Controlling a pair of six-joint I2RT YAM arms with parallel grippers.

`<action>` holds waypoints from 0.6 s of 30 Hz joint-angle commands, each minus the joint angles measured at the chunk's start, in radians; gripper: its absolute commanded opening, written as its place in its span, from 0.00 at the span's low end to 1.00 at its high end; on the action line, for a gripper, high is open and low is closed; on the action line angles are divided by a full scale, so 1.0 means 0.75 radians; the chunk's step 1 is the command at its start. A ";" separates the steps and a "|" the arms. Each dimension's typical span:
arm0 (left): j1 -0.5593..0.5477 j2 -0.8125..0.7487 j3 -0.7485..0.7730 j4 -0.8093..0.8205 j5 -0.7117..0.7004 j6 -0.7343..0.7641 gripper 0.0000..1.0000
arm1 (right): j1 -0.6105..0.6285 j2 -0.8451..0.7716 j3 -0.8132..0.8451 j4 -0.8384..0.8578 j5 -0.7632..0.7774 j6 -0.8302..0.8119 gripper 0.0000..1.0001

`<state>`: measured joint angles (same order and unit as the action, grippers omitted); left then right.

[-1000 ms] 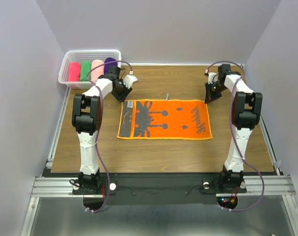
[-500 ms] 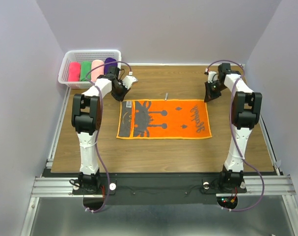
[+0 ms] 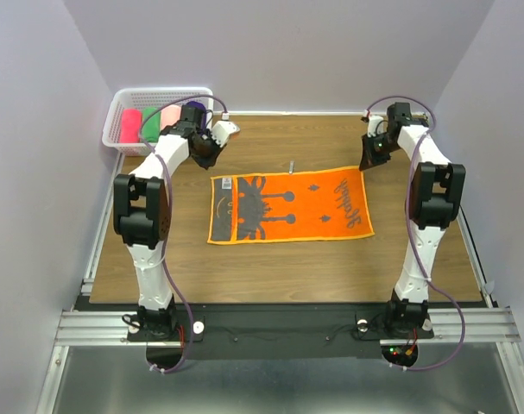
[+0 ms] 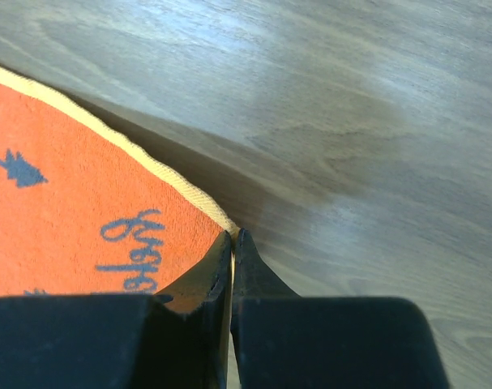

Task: Roll the towels
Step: Fold the towel

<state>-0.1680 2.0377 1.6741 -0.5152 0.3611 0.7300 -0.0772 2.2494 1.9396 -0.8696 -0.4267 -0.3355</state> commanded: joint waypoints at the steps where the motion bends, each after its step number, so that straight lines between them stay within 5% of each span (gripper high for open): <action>1: 0.009 -0.072 -0.050 0.020 -0.031 -0.002 0.21 | 0.003 -0.083 -0.019 0.014 -0.028 -0.037 0.01; 5: 0.009 -0.048 -0.068 0.016 -0.066 -0.016 0.37 | 0.003 -0.068 -0.005 0.014 -0.043 -0.019 0.01; 18: 0.013 0.102 0.007 -0.025 -0.095 -0.020 0.45 | 0.003 -0.050 -0.003 0.012 -0.032 -0.019 0.01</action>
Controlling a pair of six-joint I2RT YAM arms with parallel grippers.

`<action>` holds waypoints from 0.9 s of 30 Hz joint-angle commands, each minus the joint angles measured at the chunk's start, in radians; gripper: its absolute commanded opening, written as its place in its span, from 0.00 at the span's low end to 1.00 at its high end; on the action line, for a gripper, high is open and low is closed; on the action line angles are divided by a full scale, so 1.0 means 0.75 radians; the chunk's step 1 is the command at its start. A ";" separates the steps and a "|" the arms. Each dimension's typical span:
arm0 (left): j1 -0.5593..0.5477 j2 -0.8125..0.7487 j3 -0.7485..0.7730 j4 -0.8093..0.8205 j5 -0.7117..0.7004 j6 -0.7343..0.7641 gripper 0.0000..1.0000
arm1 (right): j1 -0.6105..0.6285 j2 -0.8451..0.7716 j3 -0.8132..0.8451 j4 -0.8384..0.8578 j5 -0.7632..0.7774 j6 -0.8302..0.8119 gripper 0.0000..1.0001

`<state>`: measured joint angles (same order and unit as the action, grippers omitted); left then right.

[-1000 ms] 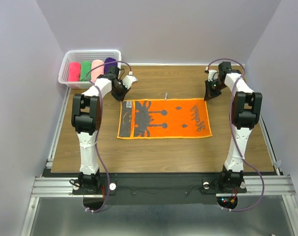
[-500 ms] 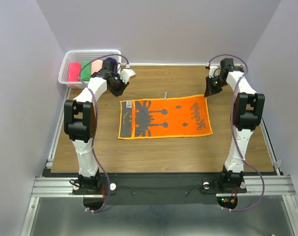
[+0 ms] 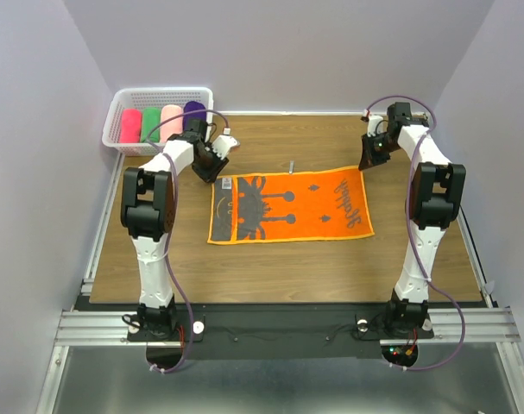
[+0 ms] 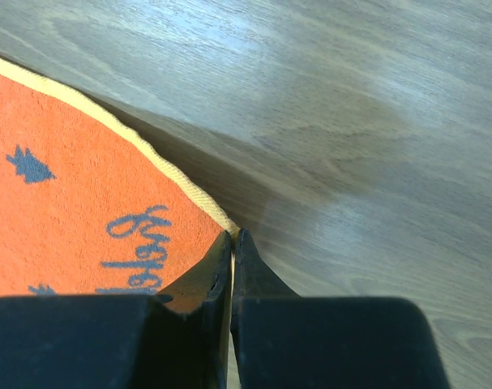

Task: Roll the towels
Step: Fold the towel

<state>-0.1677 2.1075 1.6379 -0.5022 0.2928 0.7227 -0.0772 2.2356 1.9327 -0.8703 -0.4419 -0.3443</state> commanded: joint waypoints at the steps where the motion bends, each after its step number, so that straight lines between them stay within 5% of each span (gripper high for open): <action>1: 0.013 0.017 0.054 -0.046 0.000 -0.008 0.45 | 0.003 -0.029 0.006 0.013 -0.010 -0.009 0.01; 27: 0.013 0.070 0.113 -0.061 0.070 -0.023 0.46 | 0.001 -0.019 -0.004 0.013 -0.010 -0.011 0.01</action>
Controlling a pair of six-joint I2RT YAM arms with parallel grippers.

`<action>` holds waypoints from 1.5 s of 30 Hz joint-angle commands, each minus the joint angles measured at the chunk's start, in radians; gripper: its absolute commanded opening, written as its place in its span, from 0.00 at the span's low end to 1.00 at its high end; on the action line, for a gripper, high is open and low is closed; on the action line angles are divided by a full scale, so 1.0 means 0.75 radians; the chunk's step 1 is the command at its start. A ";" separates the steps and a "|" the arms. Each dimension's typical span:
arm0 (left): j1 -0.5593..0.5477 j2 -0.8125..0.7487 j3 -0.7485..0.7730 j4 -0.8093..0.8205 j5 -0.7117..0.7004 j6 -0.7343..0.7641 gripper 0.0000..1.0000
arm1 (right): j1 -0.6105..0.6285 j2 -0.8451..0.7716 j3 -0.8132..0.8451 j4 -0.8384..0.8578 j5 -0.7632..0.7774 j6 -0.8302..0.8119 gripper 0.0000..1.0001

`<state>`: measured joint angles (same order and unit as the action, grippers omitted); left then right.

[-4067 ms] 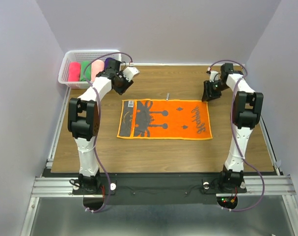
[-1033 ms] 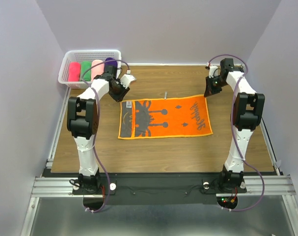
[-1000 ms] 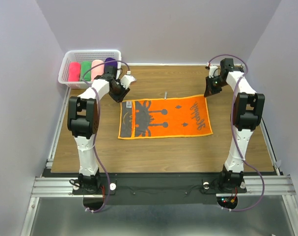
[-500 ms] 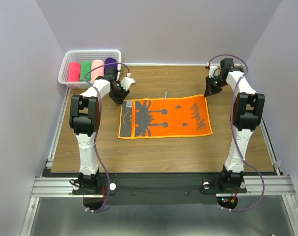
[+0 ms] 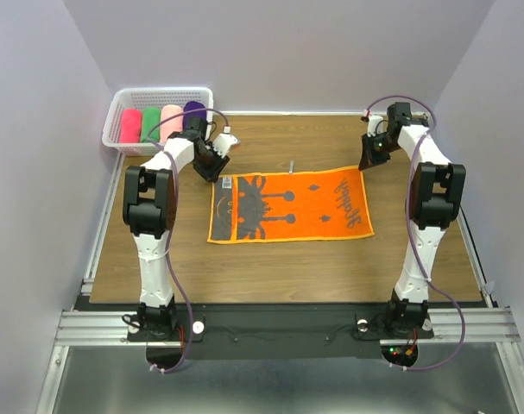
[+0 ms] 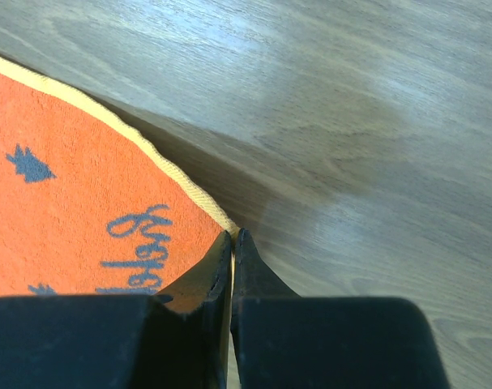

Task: Roll the towels
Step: Fold the towel

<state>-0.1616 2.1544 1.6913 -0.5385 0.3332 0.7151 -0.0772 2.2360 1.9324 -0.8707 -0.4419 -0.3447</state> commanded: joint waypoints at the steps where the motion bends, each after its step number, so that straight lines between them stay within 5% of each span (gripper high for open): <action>1: 0.005 0.015 0.038 -0.004 0.012 -0.013 0.45 | 0.003 -0.020 -0.003 0.016 -0.010 -0.013 0.01; 14: 0.009 0.071 0.068 0.012 0.038 -0.019 0.40 | 0.001 -0.010 -0.012 0.016 -0.004 -0.025 0.01; 24: 0.011 0.030 0.044 0.025 0.041 -0.025 0.01 | 0.001 -0.022 -0.003 0.011 0.010 -0.033 0.01; 34: 0.013 -0.238 -0.211 0.168 0.022 0.028 0.00 | -0.020 -0.103 -0.005 0.001 -0.028 -0.044 0.01; 45: 0.013 -0.567 -0.561 0.272 0.038 0.163 0.00 | -0.042 -0.283 -0.240 -0.023 -0.045 -0.195 0.01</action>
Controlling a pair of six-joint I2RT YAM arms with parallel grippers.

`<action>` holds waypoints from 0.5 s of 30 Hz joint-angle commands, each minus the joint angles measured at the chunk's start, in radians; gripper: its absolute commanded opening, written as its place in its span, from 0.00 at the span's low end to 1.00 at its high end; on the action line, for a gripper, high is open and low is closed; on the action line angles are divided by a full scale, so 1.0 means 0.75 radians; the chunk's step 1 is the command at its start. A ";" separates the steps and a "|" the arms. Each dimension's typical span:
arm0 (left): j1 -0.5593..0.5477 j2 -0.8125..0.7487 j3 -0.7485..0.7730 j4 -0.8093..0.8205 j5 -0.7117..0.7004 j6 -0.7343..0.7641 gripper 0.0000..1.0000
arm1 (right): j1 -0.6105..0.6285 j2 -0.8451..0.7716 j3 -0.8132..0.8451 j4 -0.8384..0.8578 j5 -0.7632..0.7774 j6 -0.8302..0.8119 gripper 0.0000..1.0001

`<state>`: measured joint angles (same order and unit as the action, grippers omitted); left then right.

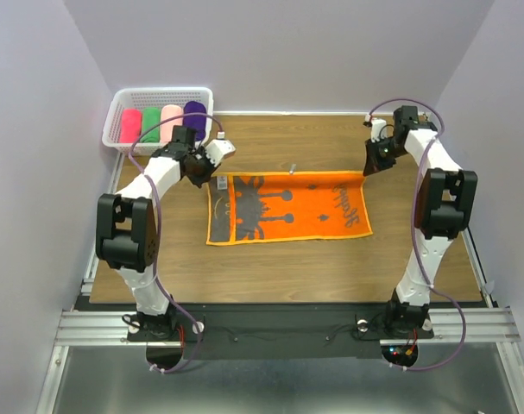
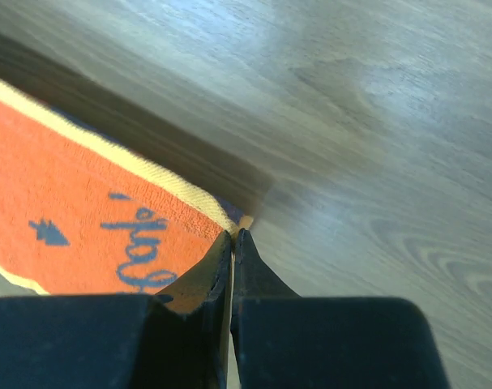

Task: Roll the towels
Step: Fold the towel

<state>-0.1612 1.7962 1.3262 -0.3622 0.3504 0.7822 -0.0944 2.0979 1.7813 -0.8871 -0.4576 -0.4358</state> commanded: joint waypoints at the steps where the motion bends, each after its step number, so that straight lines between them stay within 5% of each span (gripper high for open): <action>1: 0.012 -0.116 -0.117 0.033 0.016 0.084 0.00 | -0.021 -0.116 -0.051 -0.001 -0.024 -0.079 0.01; 15: 0.012 -0.448 -0.490 -0.045 0.063 0.290 0.00 | -0.050 -0.355 -0.393 -0.052 -0.006 -0.266 0.01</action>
<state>-0.1616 1.5375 0.9905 -0.3569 0.3882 0.9302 -0.1135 1.9030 1.5311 -0.9131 -0.4728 -0.5713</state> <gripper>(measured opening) 0.102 0.023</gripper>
